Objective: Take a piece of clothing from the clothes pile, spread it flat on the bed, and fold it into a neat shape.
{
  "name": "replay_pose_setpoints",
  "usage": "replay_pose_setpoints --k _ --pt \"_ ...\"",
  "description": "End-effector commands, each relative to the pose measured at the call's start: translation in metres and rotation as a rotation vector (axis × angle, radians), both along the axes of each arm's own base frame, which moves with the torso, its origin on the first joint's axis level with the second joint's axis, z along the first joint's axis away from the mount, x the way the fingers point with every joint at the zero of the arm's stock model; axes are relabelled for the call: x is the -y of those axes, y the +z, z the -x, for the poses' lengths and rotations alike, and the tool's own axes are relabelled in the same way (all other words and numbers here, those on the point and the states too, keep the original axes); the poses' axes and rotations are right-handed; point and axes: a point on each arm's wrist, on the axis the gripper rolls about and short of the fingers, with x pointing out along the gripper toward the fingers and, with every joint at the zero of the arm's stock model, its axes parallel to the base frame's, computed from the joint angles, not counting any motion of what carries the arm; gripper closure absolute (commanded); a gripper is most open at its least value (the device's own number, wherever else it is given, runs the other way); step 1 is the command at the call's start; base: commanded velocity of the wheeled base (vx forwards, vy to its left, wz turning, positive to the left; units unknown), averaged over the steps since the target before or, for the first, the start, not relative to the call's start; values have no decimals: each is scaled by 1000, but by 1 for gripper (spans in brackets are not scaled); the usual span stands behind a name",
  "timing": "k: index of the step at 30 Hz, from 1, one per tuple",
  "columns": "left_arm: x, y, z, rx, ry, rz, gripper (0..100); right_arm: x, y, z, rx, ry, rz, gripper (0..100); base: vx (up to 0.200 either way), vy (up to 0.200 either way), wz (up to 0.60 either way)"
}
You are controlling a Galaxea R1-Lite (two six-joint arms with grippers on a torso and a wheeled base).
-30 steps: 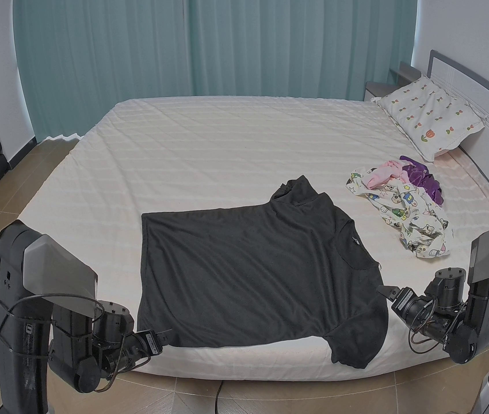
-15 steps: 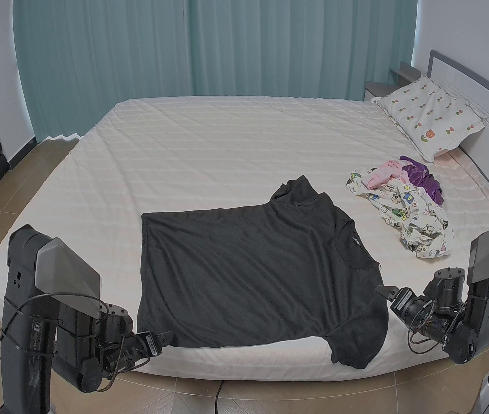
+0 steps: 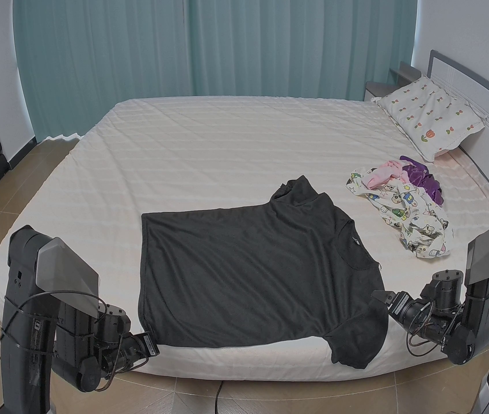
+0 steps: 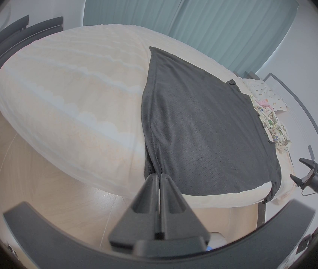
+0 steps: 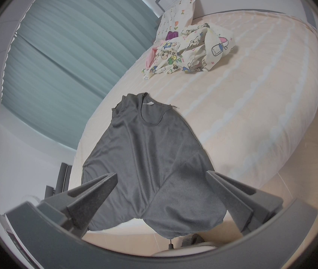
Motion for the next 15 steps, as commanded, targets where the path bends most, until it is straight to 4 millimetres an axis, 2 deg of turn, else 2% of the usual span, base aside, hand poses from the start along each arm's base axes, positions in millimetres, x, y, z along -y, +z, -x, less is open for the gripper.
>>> replay_pose_setpoints --k 1,6,8,15 --pt "-1 3 4 -1 11 11 100 2 -7 0 -20 27 8 0 0 0 0" --pt "1 19 2 45 66 90 100 7 -23 -7 -44 86 72 0 0 0 0" --pt "0 22 -2 61 89 117 100 13 -28 -12 -40 92 109 0 0 0 0" --pt "1 28 -12 96 161 210 100 11 -46 -28 -47 106 126 0 0 0 0"
